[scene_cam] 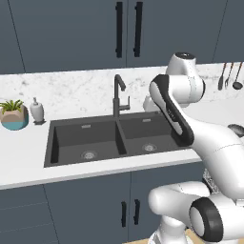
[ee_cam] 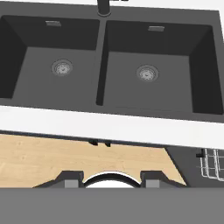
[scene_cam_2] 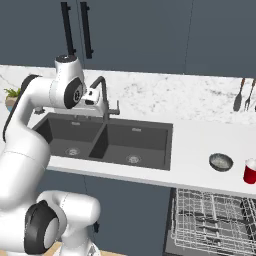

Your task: Pick up the cup and bowl from the counter, place them in the dishwasher, and close the dishwasher door.

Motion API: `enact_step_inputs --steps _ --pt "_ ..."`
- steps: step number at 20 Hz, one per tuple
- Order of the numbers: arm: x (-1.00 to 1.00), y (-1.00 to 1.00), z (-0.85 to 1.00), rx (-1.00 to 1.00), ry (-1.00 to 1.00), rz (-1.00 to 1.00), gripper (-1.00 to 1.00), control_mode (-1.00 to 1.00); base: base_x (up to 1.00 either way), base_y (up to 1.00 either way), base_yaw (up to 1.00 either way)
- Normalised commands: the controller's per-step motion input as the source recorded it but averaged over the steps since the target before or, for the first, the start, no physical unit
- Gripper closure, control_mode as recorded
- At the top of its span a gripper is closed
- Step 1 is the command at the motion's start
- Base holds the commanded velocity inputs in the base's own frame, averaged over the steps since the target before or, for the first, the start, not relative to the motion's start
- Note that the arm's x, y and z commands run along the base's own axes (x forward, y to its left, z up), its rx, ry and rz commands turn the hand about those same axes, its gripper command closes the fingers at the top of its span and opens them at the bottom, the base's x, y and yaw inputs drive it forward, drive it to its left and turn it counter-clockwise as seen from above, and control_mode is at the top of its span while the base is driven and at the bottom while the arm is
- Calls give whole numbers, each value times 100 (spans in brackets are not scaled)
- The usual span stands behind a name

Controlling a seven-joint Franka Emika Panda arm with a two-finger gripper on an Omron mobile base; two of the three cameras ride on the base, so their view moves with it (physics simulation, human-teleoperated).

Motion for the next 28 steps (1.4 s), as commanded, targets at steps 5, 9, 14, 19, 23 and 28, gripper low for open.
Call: enact_step_inputs --steps 5,9,14,19,23,28 --pt "-1 0 0 0 0 0 -100 -100 0 0 0" --pt "-25 0 0 0 -1 0 -100 -100 0 0 0" --pt "-24 0 -12 0 1 0 -100 -100 0 0 0" --pt "-4 0 -5 0 0 0 -100 100 -6 1 -13" --pt "0 0 0 0 0 0 -100 100 -7 26 -68" --pt "0 0 0 0 0 0 -100 100 0 41 -83"
